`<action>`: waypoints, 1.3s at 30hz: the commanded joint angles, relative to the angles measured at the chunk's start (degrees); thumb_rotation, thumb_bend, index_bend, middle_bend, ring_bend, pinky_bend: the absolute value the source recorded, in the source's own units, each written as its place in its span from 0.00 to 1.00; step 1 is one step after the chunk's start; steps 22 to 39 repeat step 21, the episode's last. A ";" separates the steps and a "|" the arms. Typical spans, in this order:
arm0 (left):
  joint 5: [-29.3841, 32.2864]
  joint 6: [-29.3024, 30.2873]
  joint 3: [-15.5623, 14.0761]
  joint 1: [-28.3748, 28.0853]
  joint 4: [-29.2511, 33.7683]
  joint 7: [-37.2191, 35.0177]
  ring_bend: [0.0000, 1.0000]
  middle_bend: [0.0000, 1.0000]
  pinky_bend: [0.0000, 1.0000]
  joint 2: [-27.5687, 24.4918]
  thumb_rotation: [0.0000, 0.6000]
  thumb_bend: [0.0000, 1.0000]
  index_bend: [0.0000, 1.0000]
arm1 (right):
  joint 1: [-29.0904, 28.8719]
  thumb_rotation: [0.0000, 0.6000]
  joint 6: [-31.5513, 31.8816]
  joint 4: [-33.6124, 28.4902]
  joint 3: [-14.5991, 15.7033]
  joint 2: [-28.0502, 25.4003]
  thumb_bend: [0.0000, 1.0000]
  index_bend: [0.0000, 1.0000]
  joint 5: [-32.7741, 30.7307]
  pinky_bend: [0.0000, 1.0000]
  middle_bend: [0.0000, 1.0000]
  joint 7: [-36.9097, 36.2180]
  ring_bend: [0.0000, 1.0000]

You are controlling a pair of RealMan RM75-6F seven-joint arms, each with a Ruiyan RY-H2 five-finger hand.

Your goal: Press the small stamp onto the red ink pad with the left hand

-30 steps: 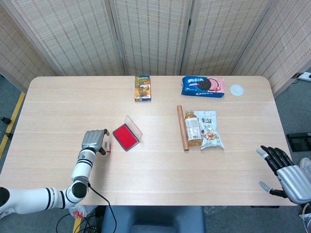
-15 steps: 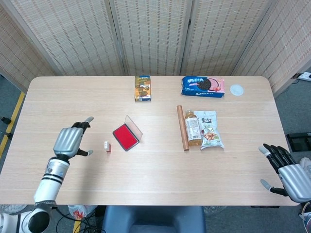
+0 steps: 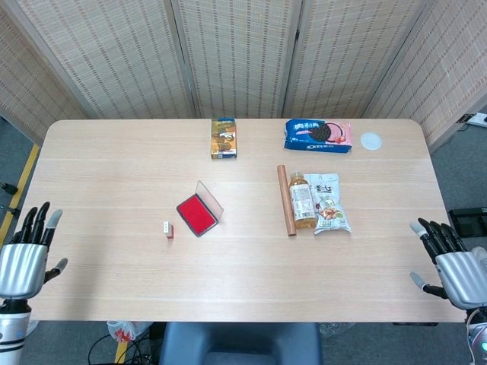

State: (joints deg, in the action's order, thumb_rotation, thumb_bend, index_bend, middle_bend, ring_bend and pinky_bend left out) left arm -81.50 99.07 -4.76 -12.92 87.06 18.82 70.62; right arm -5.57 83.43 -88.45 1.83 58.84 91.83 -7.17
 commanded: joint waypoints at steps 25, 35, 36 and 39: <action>-8.16 -7.90 -1.03 4.43 -3.43 -21.11 0.00 0.00 0.15 -0.92 1.00 0.11 0.00 | 0.67 1.00 -0.49 -0.37 -2.13 0.39 0.26 0.00 -3.57 0.00 0.00 0.37 0.00; -8.16 -7.90 -1.03 4.43 -3.43 -21.11 0.00 0.00 0.15 -0.92 1.00 0.11 0.00 | 0.67 1.00 -0.49 -0.37 -2.13 0.39 0.26 0.00 -3.57 0.00 0.00 0.37 0.00; -8.16 -7.90 -1.03 4.43 -3.43 -21.11 0.00 0.00 0.15 -0.92 1.00 0.11 0.00 | 0.67 1.00 -0.49 -0.37 -2.13 0.39 0.26 0.00 -3.57 0.00 0.00 0.37 0.00; -8.16 -7.90 -1.03 4.43 -3.43 -21.11 0.00 0.00 0.15 -0.92 1.00 0.11 0.00 | 0.67 1.00 -0.49 -0.37 -2.13 0.39 0.26 0.00 -3.57 0.00 0.00 0.37 0.00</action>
